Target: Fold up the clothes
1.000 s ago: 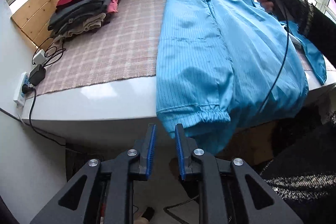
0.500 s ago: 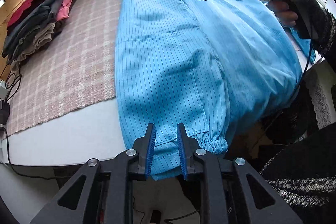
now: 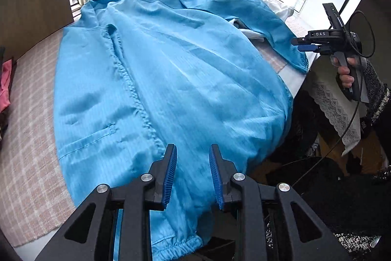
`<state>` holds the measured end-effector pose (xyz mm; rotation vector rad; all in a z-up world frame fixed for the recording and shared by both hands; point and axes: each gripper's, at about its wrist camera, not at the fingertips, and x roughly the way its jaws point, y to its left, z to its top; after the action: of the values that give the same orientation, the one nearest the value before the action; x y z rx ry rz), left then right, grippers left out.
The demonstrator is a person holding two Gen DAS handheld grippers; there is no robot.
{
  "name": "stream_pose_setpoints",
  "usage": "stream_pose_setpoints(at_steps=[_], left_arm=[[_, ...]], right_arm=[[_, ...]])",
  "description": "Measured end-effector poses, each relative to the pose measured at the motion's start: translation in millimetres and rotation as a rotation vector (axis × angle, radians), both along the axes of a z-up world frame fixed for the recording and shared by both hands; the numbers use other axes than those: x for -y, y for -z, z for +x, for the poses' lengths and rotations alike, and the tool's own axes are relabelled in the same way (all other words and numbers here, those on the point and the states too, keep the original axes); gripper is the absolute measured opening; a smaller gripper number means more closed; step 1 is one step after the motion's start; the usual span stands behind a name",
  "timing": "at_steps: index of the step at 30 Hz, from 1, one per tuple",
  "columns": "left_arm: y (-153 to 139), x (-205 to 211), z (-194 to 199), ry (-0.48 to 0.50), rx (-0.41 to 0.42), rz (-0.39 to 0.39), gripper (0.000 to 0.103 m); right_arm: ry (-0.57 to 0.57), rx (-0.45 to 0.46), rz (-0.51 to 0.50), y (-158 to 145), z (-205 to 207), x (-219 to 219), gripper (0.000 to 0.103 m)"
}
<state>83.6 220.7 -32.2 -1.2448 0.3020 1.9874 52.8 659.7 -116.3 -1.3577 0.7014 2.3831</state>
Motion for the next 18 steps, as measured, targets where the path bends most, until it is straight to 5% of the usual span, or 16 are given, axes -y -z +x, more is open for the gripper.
stream_pose_setpoints(at_steps=[7,15,18], left_arm=[[11,-74,0,0.031,0.016,-0.038,0.028],[21,-109,-2,-0.151,0.055,-0.087,0.028],[18,-105,4,-0.202,0.056,-0.094,0.031]], right_arm=[[-0.153,0.09,0.119,23,15,-33,0.046],[-0.518,0.182,0.313,64,-39,-7,0.047],[-0.579,0.168,0.307,66,-50,-12,0.045]])
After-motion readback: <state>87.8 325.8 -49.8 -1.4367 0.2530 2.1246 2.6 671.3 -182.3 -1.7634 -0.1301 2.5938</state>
